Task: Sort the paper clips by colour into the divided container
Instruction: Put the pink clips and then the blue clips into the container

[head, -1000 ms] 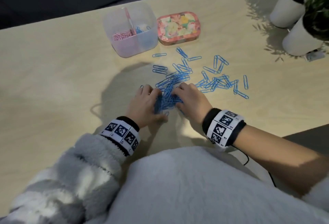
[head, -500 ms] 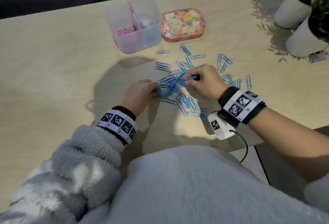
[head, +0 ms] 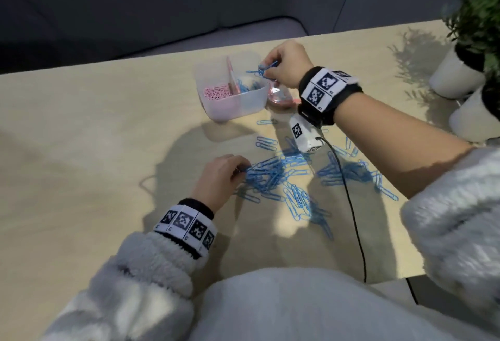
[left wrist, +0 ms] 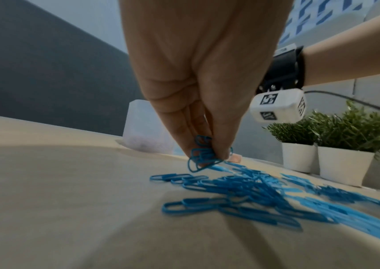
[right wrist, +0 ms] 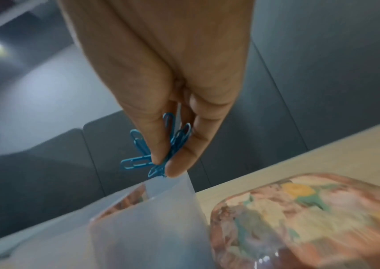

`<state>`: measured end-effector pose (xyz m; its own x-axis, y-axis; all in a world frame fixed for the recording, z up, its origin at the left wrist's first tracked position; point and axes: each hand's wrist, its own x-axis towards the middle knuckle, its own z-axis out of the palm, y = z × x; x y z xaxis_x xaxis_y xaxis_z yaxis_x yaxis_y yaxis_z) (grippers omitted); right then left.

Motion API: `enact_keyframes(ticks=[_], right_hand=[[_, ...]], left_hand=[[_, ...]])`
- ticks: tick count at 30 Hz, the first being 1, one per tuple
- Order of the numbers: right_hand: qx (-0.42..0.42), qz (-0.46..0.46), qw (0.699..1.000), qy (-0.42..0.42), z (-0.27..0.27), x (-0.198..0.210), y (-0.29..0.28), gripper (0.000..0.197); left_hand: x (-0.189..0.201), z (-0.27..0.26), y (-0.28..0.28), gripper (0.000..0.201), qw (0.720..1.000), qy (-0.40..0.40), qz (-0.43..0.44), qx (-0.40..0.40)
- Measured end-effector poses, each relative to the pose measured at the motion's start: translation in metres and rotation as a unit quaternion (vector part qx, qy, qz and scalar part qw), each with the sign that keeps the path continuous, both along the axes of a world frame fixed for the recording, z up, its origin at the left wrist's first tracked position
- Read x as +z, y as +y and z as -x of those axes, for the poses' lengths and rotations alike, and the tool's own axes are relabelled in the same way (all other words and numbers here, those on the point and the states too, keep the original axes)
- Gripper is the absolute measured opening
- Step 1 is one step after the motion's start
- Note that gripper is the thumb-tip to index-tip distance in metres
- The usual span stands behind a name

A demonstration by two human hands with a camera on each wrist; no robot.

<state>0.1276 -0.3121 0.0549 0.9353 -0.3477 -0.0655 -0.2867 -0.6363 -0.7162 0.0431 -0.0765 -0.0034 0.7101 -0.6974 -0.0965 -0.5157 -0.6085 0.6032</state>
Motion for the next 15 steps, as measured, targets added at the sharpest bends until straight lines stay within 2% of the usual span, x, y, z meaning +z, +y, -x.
enact_keyframes(ticks=[2, 6, 9, 12, 15], right_hand=[[0.012, 0.055, 0.998, 0.016, -0.012, -0.001, 0.005, 0.019], [0.015, 0.033, 0.998, 0.042, -0.019, 0.0, 0.006, 0.029], [0.02, -0.066, 0.997, 0.017, -0.006, 0.006, 0.004, 0.028], [-0.043, -0.168, 0.984, -0.04, 0.017, 0.01, -0.006, 0.028], [-0.093, -0.212, 0.971, -0.062, 0.044, 0.003, -0.02, 0.028]], left_hand=[[0.007, -0.006, -0.003, 0.017, 1.0, -0.001, 0.006, 0.011], [0.031, -0.03, -0.023, 0.016, 0.999, -0.003, 0.039, 0.036], [0.051, -0.06, -0.049, 0.018, 0.995, -0.027, 0.074, 0.058], [0.063, -0.098, -0.081, 0.021, 0.989, -0.037, 0.096, 0.103], [0.065, -0.127, -0.109, 0.022, 0.987, -0.071, 0.051, 0.133]])
